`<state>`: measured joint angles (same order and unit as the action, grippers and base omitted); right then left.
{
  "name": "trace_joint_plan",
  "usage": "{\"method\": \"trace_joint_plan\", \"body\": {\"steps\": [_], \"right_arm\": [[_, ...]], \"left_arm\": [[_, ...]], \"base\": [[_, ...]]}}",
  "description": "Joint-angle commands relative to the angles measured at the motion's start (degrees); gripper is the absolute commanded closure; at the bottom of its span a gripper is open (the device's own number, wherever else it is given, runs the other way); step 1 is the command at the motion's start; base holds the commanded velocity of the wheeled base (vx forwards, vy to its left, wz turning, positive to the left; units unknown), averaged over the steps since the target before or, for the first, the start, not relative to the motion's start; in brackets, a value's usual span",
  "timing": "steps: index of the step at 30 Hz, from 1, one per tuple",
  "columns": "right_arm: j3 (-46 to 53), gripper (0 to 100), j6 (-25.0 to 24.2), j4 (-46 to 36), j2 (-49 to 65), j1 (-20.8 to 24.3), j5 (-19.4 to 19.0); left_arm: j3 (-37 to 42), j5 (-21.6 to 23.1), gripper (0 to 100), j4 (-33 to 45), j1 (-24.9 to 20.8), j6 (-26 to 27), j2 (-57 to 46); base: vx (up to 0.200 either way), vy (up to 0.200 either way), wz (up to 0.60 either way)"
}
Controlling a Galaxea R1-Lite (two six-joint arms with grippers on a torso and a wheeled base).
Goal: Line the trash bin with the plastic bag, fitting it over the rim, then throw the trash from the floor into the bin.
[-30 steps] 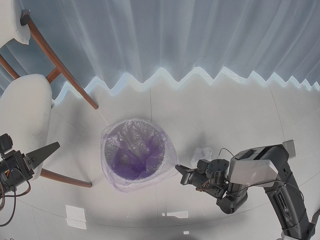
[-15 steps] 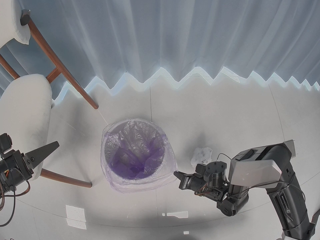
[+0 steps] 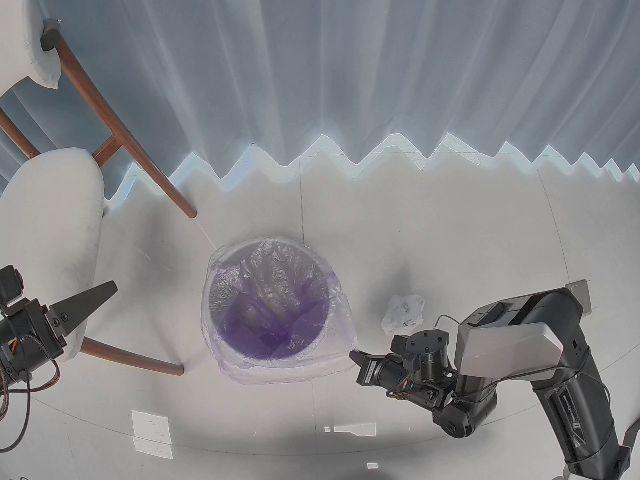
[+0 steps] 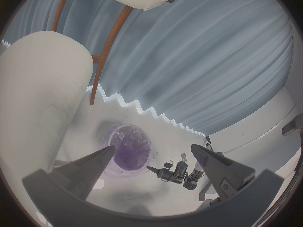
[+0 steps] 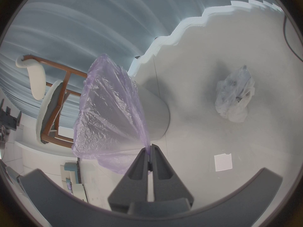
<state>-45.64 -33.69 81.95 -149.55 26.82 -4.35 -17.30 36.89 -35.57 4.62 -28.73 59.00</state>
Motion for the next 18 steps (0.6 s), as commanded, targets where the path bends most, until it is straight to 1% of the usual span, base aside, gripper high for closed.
{"method": "trace_joint_plan", "body": {"steps": [1, 3, 4, 7, 9, 11, 16, 18], "right_arm": [[-0.3, 100, 0.2, -1.1, -0.1, 0.3, 0.4], [-0.5, 100, 0.2, -1.7, 0.0, 0.3, 0.7], [-0.8, 100, 0.2, -3.0, 0.2, 0.3, 2.4], [-0.9, 100, 0.1, -3.6, 0.2, 0.5, 3.3], [-0.9, 100, -0.1, -3.6, 0.2, 0.5, 3.4], [-0.2, 100, -1.3, -3.3, 0.2, 0.5, 3.4], [-0.1, 100, -1.7, -2.5, 0.1, 0.5, 3.4], [0.2, 100, -2.0, -1.0, 0.0, 0.5, 3.3]], "left_arm": [[0.2, -0.1, 0, 0.0, 0.0, 0.0, 0.0], [0.2, -0.1, 0, 0.0, 0.0, 0.0, 0.0], [0.2, -0.1, 0, 0.0, 0.1, 0.0, -0.1], [0.2, 0.0, 0, 0.1, 0.6, -0.1, -0.1], [0.2, -0.1, 0, 0.1, 0.6, -0.1, -0.1], [0.2, 0.0, 0, 0.1, 0.6, -0.1, -0.1], [0.2, 0.0, 0, 0.1, 0.6, -0.1, -0.1], [0.2, -0.1, 0, 0.1, 0.6, -0.1, -0.2]], "base": [[0.000, 0.000, 0.00], [0.000, 0.000, 0.00], [0.000, 0.000, 0.00], [0.000, 0.000, 0.00], [0.000, 0.000, 0.00], [0.000, 0.000, 0.00], [0.000, 0.000, 0.00], [0.000, 0.000, 0.00]]}}
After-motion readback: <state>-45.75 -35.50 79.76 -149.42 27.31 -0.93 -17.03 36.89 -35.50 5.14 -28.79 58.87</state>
